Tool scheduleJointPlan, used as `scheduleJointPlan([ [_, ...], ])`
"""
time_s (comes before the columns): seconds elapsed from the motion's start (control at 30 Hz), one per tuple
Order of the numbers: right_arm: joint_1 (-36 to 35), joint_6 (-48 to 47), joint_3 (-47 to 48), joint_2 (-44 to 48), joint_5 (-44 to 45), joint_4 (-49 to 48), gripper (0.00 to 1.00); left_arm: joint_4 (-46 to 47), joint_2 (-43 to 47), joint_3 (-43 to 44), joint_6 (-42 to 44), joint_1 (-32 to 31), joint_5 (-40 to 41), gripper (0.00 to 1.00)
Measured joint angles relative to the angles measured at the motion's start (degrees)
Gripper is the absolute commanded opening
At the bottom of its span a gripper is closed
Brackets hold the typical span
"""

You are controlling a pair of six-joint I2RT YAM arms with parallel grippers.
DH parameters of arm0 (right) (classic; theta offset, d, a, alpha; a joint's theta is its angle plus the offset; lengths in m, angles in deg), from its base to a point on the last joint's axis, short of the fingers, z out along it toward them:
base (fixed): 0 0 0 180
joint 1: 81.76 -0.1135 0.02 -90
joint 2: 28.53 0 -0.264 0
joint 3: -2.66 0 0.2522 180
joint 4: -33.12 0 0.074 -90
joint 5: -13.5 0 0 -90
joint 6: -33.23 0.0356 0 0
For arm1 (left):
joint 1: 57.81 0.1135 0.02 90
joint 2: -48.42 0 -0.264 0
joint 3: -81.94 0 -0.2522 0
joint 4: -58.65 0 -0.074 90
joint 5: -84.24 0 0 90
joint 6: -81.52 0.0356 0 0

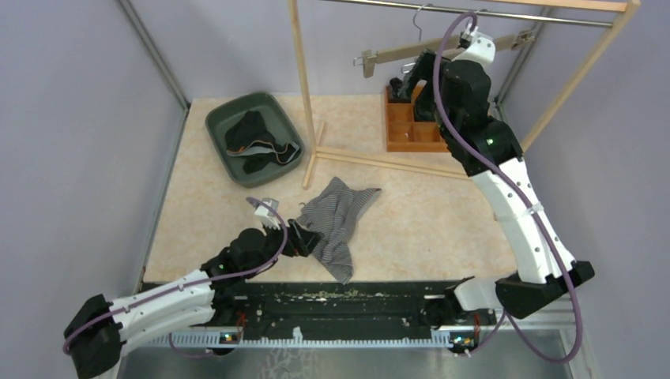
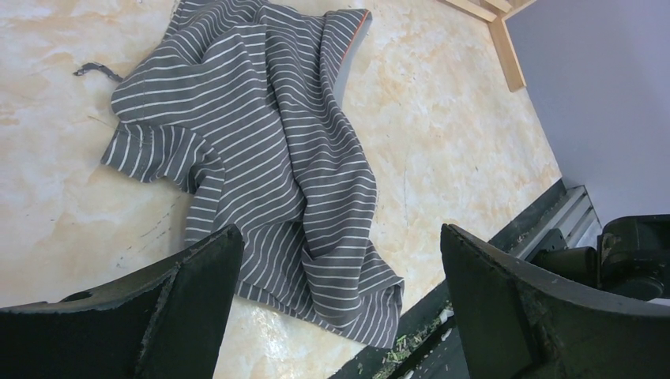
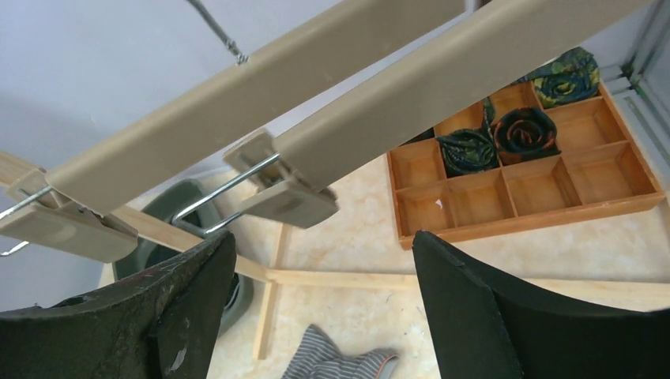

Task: Clip the underwear to the hanger
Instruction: Pick up the hanger from the clothesline.

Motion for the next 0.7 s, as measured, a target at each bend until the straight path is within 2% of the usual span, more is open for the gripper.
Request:
scheduleJointPlan([
  [0.3, 0.1, -0.5, -2.5, 7.6, 6.4, -0.3, 0.83, -0.1, 0.7, -0.5, -0.4, 0.0, 0.3, 0.99],
  [0.43, 0.1, -0.5, -5.2, 13.1, 5.3, -0.5, 0.83, -0.1, 0.7, -0.7, -0.6, 0.0, 0.3, 0.99],
  [0.7, 0.1, -0.5, -6.1, 17.1, 4.4, -0.7, 0.84, -0.1, 0.0, -0.7, -0.6, 0.0, 0.3, 0.99],
])
